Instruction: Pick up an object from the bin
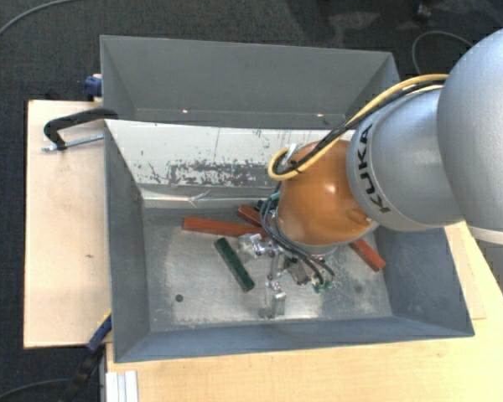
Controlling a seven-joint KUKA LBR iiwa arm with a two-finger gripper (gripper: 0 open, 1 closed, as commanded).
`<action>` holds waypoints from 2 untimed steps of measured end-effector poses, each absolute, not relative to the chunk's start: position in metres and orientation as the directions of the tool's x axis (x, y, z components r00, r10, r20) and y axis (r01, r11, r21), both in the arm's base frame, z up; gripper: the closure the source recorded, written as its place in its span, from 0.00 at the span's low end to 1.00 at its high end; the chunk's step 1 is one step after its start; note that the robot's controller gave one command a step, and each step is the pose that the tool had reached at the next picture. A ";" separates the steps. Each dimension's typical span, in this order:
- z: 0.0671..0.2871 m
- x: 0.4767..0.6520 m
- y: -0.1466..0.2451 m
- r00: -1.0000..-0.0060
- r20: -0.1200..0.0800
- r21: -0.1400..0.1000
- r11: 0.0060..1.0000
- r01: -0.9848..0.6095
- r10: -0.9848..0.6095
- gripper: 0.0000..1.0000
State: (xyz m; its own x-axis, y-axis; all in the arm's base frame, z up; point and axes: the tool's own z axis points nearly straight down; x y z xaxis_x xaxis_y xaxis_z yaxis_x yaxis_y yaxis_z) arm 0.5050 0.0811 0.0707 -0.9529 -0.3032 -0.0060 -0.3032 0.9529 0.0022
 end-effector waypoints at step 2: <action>0.071 0.561 0.122 -0.989 -0.002 0.002 0.989 0.148 0.148 1.00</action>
Offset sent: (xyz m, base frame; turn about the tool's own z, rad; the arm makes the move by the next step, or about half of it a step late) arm 0.0551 0.0396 -0.0007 0.4596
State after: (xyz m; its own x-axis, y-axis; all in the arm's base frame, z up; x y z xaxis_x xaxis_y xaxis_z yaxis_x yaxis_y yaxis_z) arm 0.5608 0.1219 0.0709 -0.9889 0.1484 -0.0019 0.1484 0.9889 0.0017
